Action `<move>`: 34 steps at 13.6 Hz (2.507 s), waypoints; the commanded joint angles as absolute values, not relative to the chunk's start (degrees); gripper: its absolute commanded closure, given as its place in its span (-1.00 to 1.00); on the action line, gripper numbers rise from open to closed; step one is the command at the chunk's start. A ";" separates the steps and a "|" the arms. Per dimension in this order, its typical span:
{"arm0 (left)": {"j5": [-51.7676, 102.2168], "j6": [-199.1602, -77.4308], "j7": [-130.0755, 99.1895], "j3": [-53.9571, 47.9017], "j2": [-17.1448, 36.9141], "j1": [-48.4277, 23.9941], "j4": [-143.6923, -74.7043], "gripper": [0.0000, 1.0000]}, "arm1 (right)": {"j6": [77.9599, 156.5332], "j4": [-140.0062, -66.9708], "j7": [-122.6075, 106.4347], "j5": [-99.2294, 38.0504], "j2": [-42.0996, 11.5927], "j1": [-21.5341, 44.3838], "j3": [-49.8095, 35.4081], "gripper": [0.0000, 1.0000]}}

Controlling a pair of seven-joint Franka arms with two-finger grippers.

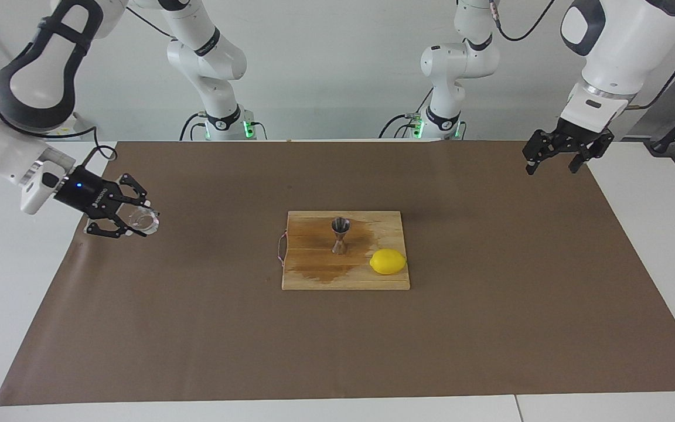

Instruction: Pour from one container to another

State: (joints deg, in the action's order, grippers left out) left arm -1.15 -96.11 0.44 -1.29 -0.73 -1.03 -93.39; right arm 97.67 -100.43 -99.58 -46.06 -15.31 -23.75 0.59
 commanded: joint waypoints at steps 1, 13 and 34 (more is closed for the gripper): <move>-1.58 -95.71 -0.09 -1.32 -1.67 -0.88 -94.22 -1.00 | 97.21 -100.46 -103.78 -50.26 -19.49 -25.22 -0.35 1.00; -1.58 -95.71 -0.09 -1.32 -1.67 -0.88 -94.22 -1.00 | 102.13 -104.41 -116.45 -60.11 -28.30 -22.76 -0.26 1.00; -1.58 -95.71 -0.09 -1.32 -1.67 -0.88 -94.22 -1.00 | 100.72 -104.94 -127.27 -63.72 -33.05 -23.38 -0.35 -0.99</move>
State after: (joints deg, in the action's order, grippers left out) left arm -1.15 -96.11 0.44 -1.29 -0.73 -1.03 -93.39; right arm 101.18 -104.94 -125.37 -61.75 -32.37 -22.83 -0.11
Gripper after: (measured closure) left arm 0.000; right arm 0.467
